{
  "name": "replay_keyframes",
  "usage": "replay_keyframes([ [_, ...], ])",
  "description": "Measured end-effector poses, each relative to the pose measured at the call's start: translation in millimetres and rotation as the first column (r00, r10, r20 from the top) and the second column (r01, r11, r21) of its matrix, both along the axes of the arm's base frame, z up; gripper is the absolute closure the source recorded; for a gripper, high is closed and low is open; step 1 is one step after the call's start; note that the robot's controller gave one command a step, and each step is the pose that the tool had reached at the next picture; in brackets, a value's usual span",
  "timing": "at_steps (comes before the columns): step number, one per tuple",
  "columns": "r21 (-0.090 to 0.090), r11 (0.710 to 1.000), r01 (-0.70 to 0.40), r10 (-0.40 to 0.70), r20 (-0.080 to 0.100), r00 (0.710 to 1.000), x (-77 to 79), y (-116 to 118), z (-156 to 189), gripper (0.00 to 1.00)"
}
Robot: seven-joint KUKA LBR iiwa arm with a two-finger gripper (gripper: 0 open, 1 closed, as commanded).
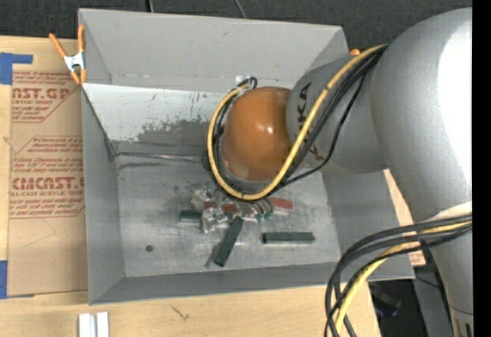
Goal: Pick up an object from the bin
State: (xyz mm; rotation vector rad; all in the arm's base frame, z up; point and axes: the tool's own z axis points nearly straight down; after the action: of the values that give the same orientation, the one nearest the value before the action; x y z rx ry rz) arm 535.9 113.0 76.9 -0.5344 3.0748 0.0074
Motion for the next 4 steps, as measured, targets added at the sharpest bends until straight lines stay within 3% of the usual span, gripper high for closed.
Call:
replay_keyframes([
  [1,0.000,1.000,0.000,0.000,0.000,1.000,0.0,0,0,1.00],
  [2,-0.007,0.994,-0.110,0.110,-0.013,0.994,32.1,-4,168,1.00],
  [3,-0.006,0.994,-0.111,0.110,-0.016,0.994,31.4,-4,167,1.00],
  [4,-0.006,0.996,-0.087,0.087,-0.021,0.996,27.9,16,63,0.00],
])
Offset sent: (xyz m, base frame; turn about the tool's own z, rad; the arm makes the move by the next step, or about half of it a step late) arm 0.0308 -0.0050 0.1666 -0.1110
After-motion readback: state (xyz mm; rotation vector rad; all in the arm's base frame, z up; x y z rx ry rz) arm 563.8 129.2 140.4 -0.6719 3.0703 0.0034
